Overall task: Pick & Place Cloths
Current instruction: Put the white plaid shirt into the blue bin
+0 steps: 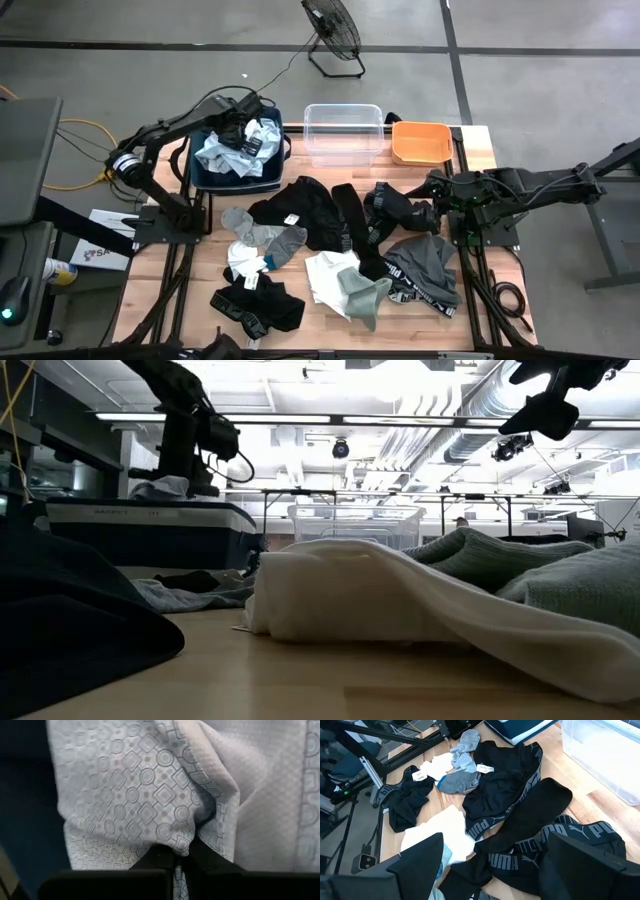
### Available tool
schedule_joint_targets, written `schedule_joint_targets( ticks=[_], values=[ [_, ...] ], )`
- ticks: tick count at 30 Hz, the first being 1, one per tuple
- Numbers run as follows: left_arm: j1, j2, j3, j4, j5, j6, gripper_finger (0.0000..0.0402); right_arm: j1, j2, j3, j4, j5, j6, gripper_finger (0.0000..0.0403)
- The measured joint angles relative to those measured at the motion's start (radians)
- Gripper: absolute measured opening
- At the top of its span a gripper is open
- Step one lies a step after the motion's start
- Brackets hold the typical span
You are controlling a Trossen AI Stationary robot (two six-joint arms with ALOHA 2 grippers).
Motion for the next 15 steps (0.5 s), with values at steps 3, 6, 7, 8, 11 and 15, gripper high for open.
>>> schedule_joint_targets(
  ticks=[3, 6, 7, 8, 11, 15],
  values=[
    [0.000, 0.019, -0.032, 0.041, 0.033, 0.004, 0.0007, 0.000, 0.000, 0.000, 0.000, 0.000, 0.008, 0.0350],
    [0.000, 0.037, -0.068, 0.077, 0.053, 0.004, 0.0007, 0.000, 0.000, 0.000, 0.000, 0.001, 0.016, 0.0350],
    [0.000, 0.042, -0.081, 0.092, 0.058, 0.004, 0.0007, 0.000, 0.000, 0.000, 0.000, 0.005, 0.021, 0.0350],
    [0.000, 0.045, -0.094, 0.105, 0.066, 0.004, 0.0007, 0.000, 0.000, 0.000, 0.000, 0.009, 0.026, 0.0350],
    [0.000, 0.048, -0.127, 0.137, 0.075, 0.004, 0.0007, 0.000, 0.000, 0.000, 0.000, 0.021, 0.028, 0.0350],
    [0.000, 0.048, -0.155, 0.154, 0.075, 0.004, 0.0007, 0.000, 0.000, 0.000, 0.000, 0.023, 0.027, 0.0350]
  ],
)
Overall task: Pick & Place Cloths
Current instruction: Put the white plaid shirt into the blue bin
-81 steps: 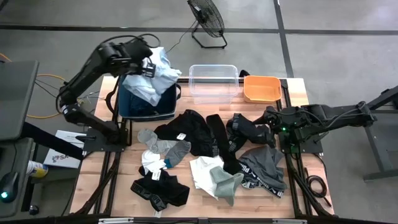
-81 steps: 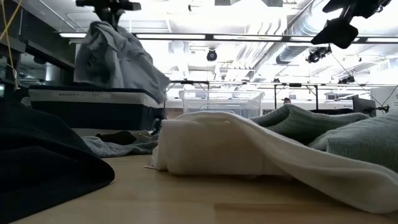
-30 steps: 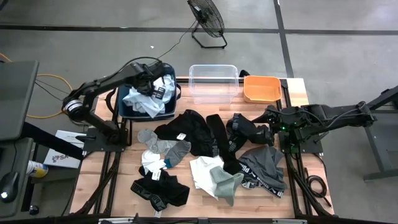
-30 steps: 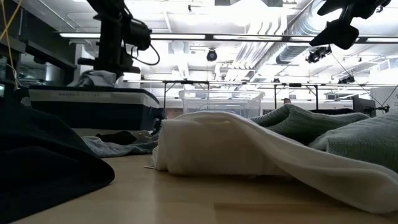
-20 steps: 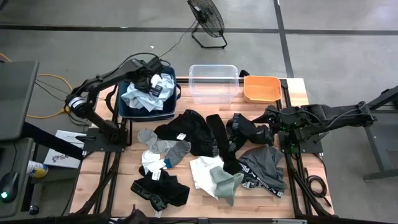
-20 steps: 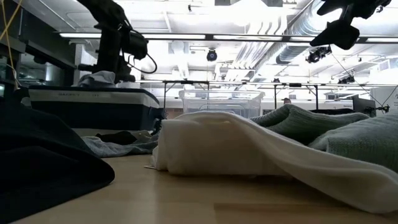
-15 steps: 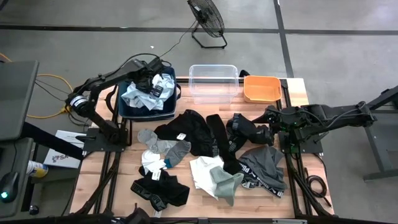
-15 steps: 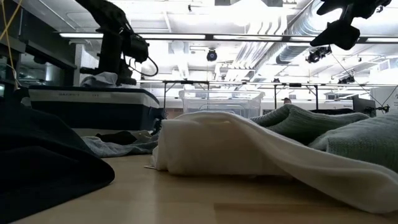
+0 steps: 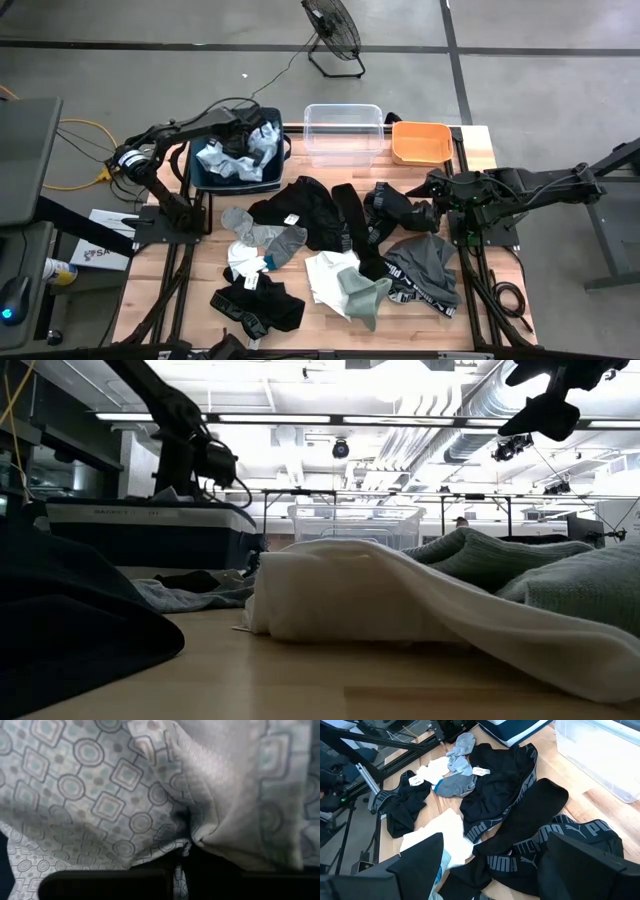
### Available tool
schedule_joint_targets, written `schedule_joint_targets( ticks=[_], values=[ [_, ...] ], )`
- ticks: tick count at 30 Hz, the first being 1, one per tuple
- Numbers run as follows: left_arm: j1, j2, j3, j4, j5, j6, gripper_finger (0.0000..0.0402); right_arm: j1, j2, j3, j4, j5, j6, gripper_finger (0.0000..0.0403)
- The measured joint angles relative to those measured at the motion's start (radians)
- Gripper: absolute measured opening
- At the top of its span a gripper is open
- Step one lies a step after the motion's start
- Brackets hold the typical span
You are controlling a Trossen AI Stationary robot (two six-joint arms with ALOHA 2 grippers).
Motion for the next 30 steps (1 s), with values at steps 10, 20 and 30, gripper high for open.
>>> schedule_joint_targets(
  ticks=[10, 20, 30],
  values=[
    [0.000, -0.001, -0.032, 0.030, 0.023, 0.000, 0.0007, 0.000, 0.000, 0.000, 0.000, 0.000, 0.000, 0.0350],
    [0.000, 0.002, 0.111, -0.152, 0.035, 0.029, 0.0132, 0.000, 0.000, 0.000, 0.000, -0.005, 0.000, 0.0350],
    [-0.001, 0.002, 0.318, -0.343, 0.021, 0.018, 0.0232, 0.000, 0.000, 0.000, 0.000, -0.027, 0.000, 0.0350]
  ],
)
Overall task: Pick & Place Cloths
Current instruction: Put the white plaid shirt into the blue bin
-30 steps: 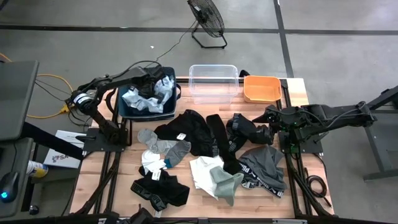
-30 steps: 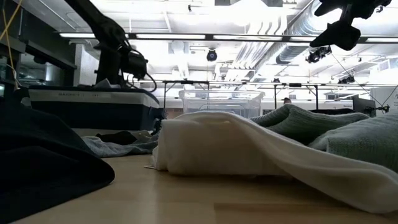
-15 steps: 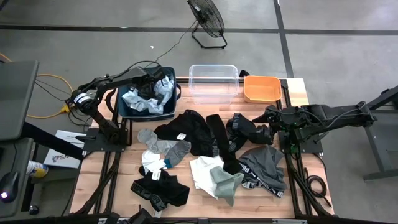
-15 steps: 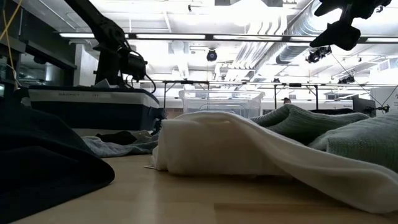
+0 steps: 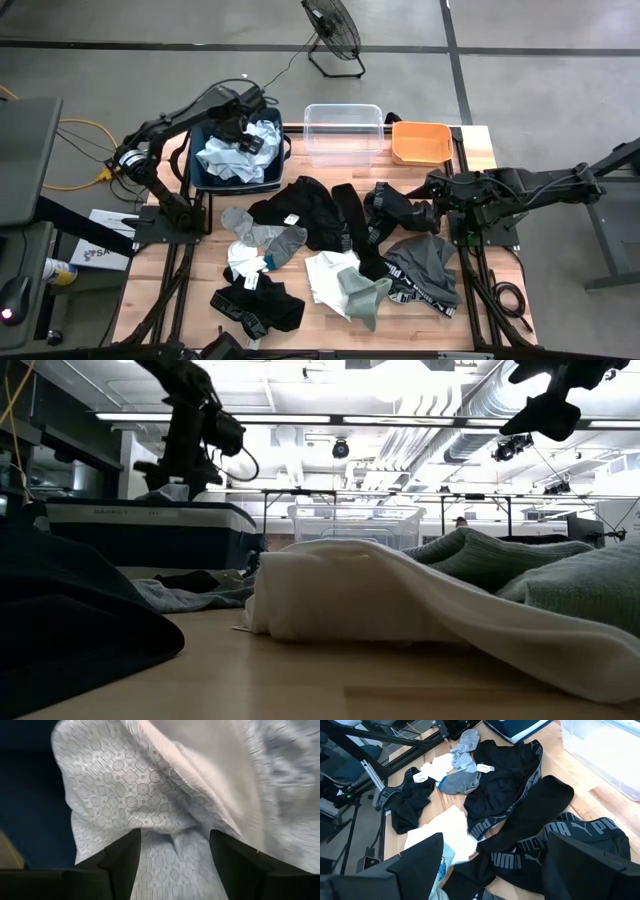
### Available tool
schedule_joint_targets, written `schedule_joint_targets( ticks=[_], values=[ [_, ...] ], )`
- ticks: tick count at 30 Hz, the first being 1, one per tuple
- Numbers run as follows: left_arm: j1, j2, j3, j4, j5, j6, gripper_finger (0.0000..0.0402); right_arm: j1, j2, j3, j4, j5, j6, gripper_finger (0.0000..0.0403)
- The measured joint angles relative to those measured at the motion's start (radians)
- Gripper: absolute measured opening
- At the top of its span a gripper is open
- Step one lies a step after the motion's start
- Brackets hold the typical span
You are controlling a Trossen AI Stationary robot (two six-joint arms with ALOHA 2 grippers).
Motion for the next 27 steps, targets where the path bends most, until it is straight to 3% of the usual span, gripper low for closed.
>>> schedule_joint_targets(
  ticks=[5, 9, 12, 17, 27],
  values=[
    [0.000, 0.000, 0.083, -0.054, 0.021, 0.000, 0.0234, 0.000, 0.000, 0.000, 0.000, 0.000, 0.000, 0.0350],
    [-0.002, -0.003, 0.122, -0.114, 0.127, 0.023, 0.0212, 0.000, 0.000, 0.000, 0.000, 0.000, 0.000, 0.0350],
    [-0.035, -0.017, 0.124, -0.145, 0.153, 0.046, 0.0157, 0.000, 0.000, 0.000, 0.000, 0.000, 0.000, 0.0350],
    [-0.122, -0.041, 0.123, -0.208, 0.182, 0.126, 0.0020, 0.000, 0.000, 0.000, 0.000, 0.001, -0.003, 0.0350],
    [-0.292, -0.054, 0.123, -0.203, 0.162, 0.275, 0.0001, 0.000, 0.002, 0.000, 0.000, 0.004, -0.012, 0.0350]
  ],
)
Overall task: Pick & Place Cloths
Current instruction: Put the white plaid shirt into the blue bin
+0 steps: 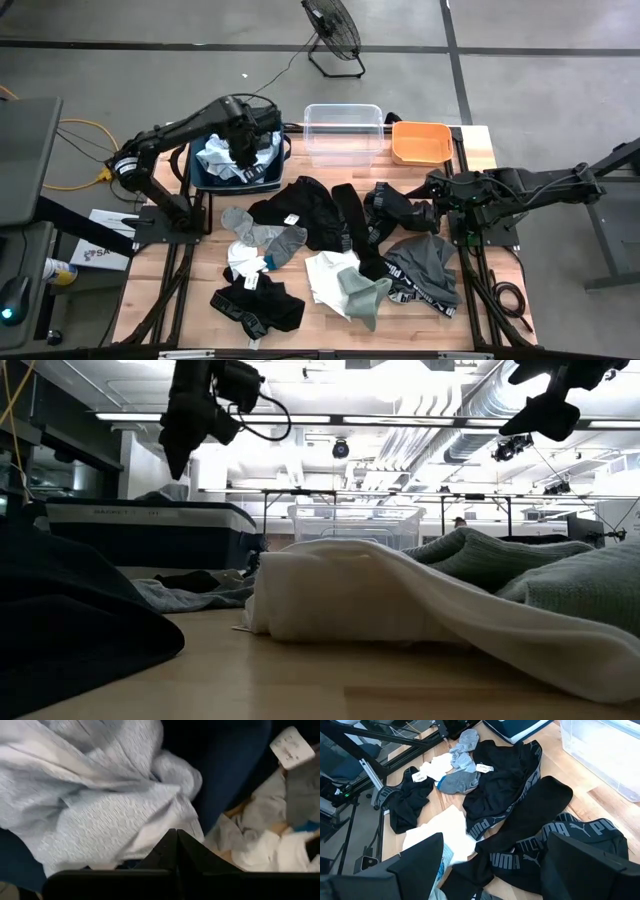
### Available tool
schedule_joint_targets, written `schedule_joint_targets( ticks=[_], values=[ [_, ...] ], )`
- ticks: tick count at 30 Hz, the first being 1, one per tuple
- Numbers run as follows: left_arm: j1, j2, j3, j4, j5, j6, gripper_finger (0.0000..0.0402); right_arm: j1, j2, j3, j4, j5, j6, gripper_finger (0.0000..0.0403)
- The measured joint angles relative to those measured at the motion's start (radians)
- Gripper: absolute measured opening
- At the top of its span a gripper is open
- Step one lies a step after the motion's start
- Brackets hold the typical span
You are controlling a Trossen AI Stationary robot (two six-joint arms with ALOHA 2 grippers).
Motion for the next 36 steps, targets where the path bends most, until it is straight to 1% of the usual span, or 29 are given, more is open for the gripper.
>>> schedule_joint_targets(
  ticks=[5, 8, 10, 13, 17, 20, 25, 29, 32, 36],
  values=[
    [0.013, 0.000, 0.000, 0.016, -0.059, -0.095, 0.0001, 0.000, 0.000, 0.000, 0.000, 0.000, 0.000, 0.0350],
    [0.025, 0.000, -0.012, 0.013, -0.062, -0.118, 0.0000, 0.000, 0.000, 0.000, 0.000, 0.000, 0.000, 0.0350],
    [0.024, 0.000, -0.045, 0.026, -0.058, -0.119, 0.0000, 0.000, 0.000, 0.000, 0.000, 0.000, 0.000, 0.0350],
    [0.024, 0.000, -0.127, 0.051, -0.028, -0.122, 0.0000, 0.000, 0.000, 0.000, 0.000, 0.000, 0.000, 0.0350],
    [0.024, 0.002, -0.244, 0.157, -0.051, -0.166, 0.0000, 0.000, 0.000, 0.000, 0.000, 0.000, -0.002, 0.0350],
    [0.025, 0.002, -0.290, 0.220, -0.062, -0.195, 0.0000, 0.000, 0.000, 0.000, 0.000, 0.000, -0.005, 0.0350],
    [0.024, 0.001, -0.304, 0.275, -0.064, -0.197, 0.0000, 0.000, 0.000, 0.000, 0.000, 0.000, -0.007, 0.0350],
    [0.025, 0.001, -0.305, 0.289, -0.064, -0.197, 0.0000, 0.000, 0.000, 0.000, 0.000, -0.003, -0.011, 0.0350],
    [0.024, 0.001, -0.288, 0.263, -0.064, -0.200, 0.0000, 0.000, 0.000, 0.000, 0.000, -0.003, -0.011, 0.0350],
    [0.024, 0.001, -0.228, 0.207, -0.064, -0.201, 0.0000, 0.000, 0.000, 0.000, 0.000, -0.004, -0.013, 0.0350]
  ],
)
